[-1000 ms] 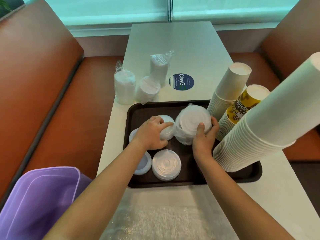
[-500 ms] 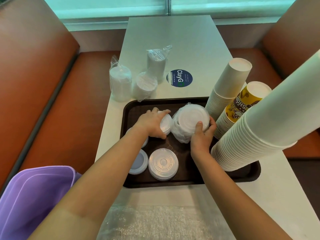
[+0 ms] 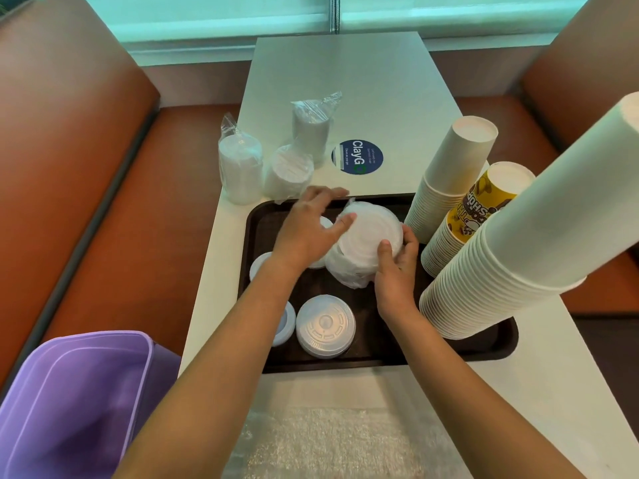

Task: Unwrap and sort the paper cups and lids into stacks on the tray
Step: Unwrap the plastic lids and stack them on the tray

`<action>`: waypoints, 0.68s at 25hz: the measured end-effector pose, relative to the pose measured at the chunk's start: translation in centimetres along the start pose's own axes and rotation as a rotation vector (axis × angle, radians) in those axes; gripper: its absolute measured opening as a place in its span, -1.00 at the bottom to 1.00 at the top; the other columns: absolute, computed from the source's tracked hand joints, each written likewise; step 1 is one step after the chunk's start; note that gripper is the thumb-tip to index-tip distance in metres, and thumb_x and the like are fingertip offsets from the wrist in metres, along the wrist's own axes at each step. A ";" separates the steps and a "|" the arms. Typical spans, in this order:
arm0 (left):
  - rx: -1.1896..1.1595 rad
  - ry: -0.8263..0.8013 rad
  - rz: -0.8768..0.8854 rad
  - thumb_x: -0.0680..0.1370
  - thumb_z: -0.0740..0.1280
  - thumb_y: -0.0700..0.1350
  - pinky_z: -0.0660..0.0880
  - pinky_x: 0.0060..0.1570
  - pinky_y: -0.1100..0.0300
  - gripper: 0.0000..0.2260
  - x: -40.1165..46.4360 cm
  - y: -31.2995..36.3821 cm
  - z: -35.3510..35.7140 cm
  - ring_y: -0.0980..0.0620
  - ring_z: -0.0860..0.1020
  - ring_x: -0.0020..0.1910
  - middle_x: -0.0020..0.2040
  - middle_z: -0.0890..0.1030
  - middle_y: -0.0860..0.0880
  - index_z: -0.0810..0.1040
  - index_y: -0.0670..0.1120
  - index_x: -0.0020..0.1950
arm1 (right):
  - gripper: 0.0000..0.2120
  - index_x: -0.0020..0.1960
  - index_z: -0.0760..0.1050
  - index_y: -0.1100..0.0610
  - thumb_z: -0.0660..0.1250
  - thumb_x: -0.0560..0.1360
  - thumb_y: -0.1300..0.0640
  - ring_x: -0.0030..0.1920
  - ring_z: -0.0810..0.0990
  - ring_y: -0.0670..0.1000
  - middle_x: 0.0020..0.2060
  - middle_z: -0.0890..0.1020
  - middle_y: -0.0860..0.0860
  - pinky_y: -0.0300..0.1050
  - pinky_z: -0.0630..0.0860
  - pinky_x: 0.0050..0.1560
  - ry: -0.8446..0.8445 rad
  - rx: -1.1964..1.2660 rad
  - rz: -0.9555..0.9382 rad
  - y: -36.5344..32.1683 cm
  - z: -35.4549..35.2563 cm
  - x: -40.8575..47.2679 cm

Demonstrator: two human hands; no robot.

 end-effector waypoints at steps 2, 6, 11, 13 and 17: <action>0.061 -0.152 -0.016 0.47 0.42 0.02 0.38 0.24 0.16 -0.52 -0.7 0.8 1.6 0.01 0.43 0.22 0.31 0.42 -0.04 0.44 -0.04 0.36 | -0.65 0.32 0.23 -0.05 0.16 0.60 0.23 0.27 0.44 0.02 0.31 0.38 0.05 -0.24 0.51 0.09 -0.076 0.071 -0.011 -0.4 0.4 -0.4; 0.083 -0.093 -0.058 0.43 0.46 0.04 0.28 0.22 0.26 -0.45 -1.5 0.8 1.9 0.01 0.36 0.29 0.35 0.35 -0.03 0.42 -0.06 0.37 | -0.77 0.20 0.32 -0.12 0.16 0.61 0.15 0.24 0.47 0.08 0.26 0.42 0.05 0.05 0.54 0.15 -0.102 0.157 0.038 -0.9 0.6 -0.5; 0.194 0.036 0.039 0.39 0.49 0.06 0.36 0.22 0.13 -0.45 -2.0 1.7 0.8 0.01 0.38 0.16 0.33 0.34 -0.06 0.48 -0.06 0.33 | -0.75 0.18 0.44 -0.06 0.02 0.65 0.05 0.06 0.58 0.04 0.06 0.57 0.02 -0.06 0.61 -0.24 -0.017 0.481 0.328 -1.0 1.0 -0.7; 0.186 0.034 0.060 0.38 0.50 0.03 0.39 0.20 0.08 -0.45 -2.2 1.9 0.6 -0.02 0.41 0.15 0.31 0.36 -0.08 0.50 -0.08 0.32 | -0.74 0.14 0.47 -0.06 0.01 0.66 0.07 0.06 0.58 0.07 0.04 0.58 0.02 0.03 0.62 -0.14 -0.013 0.493 0.362 -0.8 1.1 -0.9; 0.125 0.011 0.056 0.37 0.51 -0.01 0.40 0.16 0.17 -0.48 -2.4 2.1 0.3 -0.03 0.47 0.16 0.26 0.44 -0.08 0.50 -0.10 0.29 | -0.73 0.08 0.51 -0.05 0.03 0.65 0.06 0.11 0.57 0.13 0.08 0.59 0.07 0.19 0.57 0.03 -0.034 0.544 0.420 -0.5 1.3 -1.0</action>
Point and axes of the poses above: each hand's wrist, its own x-axis towards the middle knuckle, its own z-axis out of the palm, y = z × x, the point moved 5 cm from there along x, towards the middle knuckle
